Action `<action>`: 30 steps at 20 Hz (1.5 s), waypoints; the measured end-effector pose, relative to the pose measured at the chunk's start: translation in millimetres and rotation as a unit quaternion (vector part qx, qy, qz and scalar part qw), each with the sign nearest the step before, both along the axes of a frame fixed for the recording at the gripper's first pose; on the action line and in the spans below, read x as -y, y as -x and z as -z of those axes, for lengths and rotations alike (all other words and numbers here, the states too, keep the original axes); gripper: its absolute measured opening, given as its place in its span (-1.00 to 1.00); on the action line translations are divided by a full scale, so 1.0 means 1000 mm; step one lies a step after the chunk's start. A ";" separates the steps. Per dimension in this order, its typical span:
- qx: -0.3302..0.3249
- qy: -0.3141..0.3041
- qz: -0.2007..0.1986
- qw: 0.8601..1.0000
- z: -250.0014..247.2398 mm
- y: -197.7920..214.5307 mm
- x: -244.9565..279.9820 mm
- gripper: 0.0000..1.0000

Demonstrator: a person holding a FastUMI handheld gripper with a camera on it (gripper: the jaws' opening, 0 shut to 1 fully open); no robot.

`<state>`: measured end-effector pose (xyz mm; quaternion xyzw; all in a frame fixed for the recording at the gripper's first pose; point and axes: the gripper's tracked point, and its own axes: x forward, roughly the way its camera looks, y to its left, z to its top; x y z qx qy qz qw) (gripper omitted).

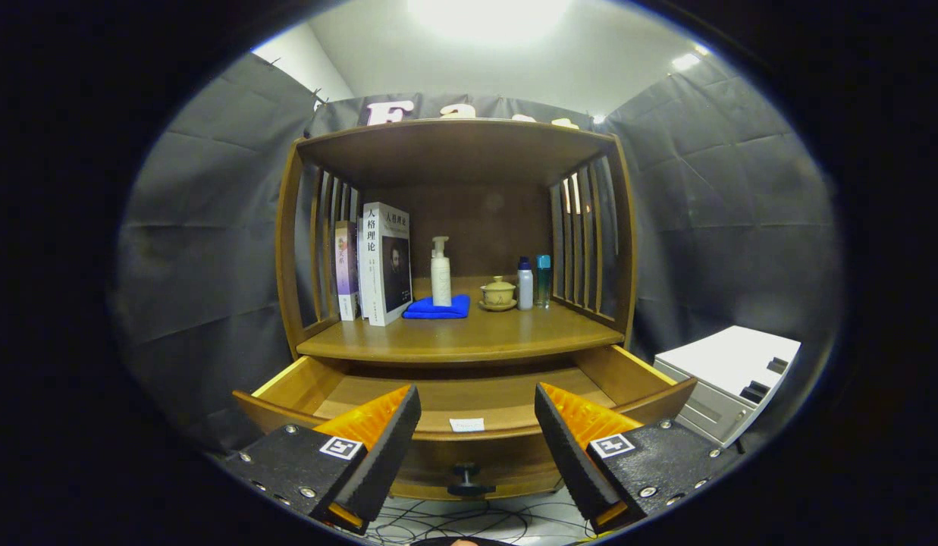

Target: Pull open the drawer, take out the items inside it, and place them on the countertop above the cabinet.

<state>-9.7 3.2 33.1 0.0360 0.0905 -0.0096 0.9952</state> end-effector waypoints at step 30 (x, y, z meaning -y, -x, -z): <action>-0.393 -0.007 0.094 0.915 0.153 -0.086 -0.001 0.88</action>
